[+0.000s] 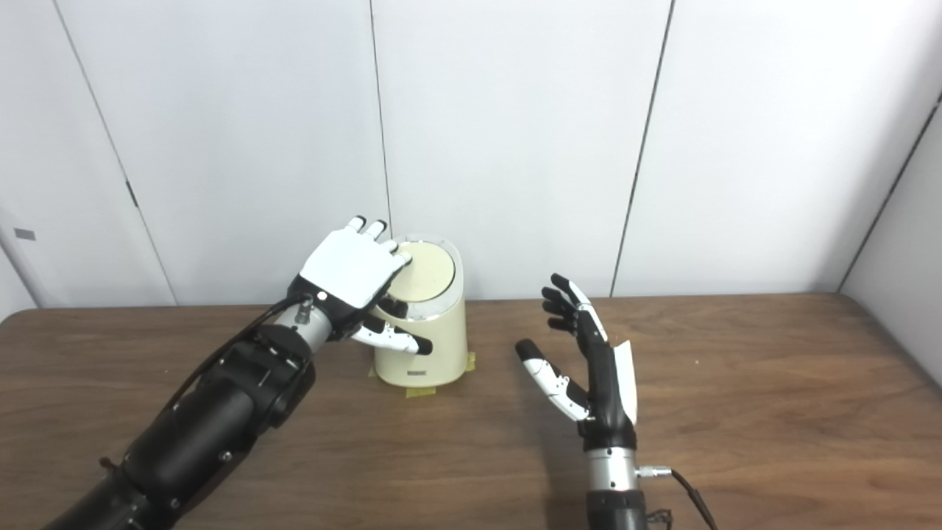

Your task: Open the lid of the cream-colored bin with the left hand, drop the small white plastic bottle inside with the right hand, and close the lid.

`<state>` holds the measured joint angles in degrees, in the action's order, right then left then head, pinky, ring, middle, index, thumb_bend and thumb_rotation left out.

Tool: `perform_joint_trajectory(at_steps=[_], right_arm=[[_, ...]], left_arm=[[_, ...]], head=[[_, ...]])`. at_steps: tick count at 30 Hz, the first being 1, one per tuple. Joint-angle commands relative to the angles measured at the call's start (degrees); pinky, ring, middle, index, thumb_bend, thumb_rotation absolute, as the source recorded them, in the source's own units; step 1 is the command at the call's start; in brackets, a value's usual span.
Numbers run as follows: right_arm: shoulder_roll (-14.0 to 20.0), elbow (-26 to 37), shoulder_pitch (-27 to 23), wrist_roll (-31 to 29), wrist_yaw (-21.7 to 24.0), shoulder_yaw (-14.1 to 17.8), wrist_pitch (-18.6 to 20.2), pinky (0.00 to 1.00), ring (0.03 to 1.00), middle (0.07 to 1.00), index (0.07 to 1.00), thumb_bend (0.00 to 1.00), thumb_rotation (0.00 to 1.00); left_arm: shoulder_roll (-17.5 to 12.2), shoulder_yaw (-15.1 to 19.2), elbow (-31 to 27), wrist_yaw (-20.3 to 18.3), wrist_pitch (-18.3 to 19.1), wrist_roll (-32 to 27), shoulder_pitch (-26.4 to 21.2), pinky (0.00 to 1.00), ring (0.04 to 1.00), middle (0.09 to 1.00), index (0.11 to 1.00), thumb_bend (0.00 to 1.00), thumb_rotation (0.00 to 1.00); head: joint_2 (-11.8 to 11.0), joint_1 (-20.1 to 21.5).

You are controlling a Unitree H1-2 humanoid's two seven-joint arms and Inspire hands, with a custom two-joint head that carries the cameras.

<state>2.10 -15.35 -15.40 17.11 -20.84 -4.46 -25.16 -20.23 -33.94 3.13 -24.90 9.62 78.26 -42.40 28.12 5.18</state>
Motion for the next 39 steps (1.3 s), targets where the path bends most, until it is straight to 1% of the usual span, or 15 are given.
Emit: perform_joint_trajectory(at_steps=[1, 6, 13, 18, 22, 26, 33, 36, 39], right_arm=[[-1.4, -2.5, 2.5, 0.1, -0.1, -0.6, -1.6, 0.72, 0.777, 0.801, 0.849, 0.48, 0.65], [-1.6, -2.6, 2.5, -0.8, 0.1, -0.7, -1.7, 0.71, 0.772, 0.802, 0.848, 0.51, 0.64], [-1.6, -2.7, 2.5, -0.5, 0.2, -0.7, -1.6, 0.72, 0.778, 0.805, 0.848, 0.53, 0.66], [-1.7, -2.8, 2.4, -1.4, 0.4, -0.8, -1.7, 0.72, 0.779, 0.81, 0.852, 0.54, 0.66], [-1.7, -2.7, 2.3, -0.3, 0.0, -0.7, -1.6, 0.71, 0.774, 0.805, 0.849, 0.53, 0.65], [-2.0, -2.7, 2.4, -0.7, 0.4, -0.5, -1.5, 0.71, 0.778, 0.808, 0.85, 0.54, 0.65], [-2.1, -2.7, 2.3, -1.0, 0.1, -0.5, -1.7, 0.71, 0.776, 0.807, 0.848, 0.56, 0.66], [-2.2, -2.4, 2.4, -0.8, -0.2, -0.6, -1.7, 0.71, 0.773, 0.804, 0.845, 0.55, 0.66], [-2.5, -2.1, 2.6, -0.6, -0.2, -0.3, -1.6, 0.71, 0.769, 0.803, 0.844, 0.55, 0.65]], left_arm=[[-0.2, 0.1, -0.5, -1.1, -1.1, 0.7, -0.6, 1.0, 1.0, 0.914, 0.884, 0.86, 1.0], [-0.1, 0.1, -0.7, -1.2, -1.9, 1.3, 0.2, 1.0, 1.0, 0.91, 0.88, 0.87, 1.0], [-0.5, -0.5, -1.8, -2.3, -3.6, 2.4, 1.4, 1.0, 1.0, 0.912, 0.883, 0.87, 1.0], [-0.7, -0.6, -3.0, -1.5, -5.0, 3.2, 2.5, 1.0, 1.0, 0.907, 0.869, 0.88, 1.0], [-0.6, -0.6, -3.3, -0.6, -5.6, 3.7, 3.0, 1.0, 1.0, 0.905, 0.863, 0.89, 1.0], [-0.4, -0.3, -3.5, -1.0, -6.2, 4.0, 3.3, 1.0, 1.0, 0.909, 0.859, 0.88, 1.0], [-0.1, -0.2, -3.3, -1.4, -6.5, 4.0, 3.7, 1.0, 1.0, 0.908, 0.853, 0.87, 1.0], [-0.2, -0.3, -2.4, -0.9, -6.8, 3.9, 3.9, 1.0, 1.0, 0.901, 0.853, 0.86, 1.0], [-0.4, -0.7, -1.4, -1.2, -7.0, 4.2, 4.1, 1.0, 1.0, 0.891, 0.856, 0.85, 1.0]], head=[[0.1, 0.1], [0.1, 0.1], [0.1, 0.1], [0.3, 0.2], [0.3, 0.1], [0.3, 0.2], [0.3, 0.3], [0.4, 0.5], [0.7, 0.6]])
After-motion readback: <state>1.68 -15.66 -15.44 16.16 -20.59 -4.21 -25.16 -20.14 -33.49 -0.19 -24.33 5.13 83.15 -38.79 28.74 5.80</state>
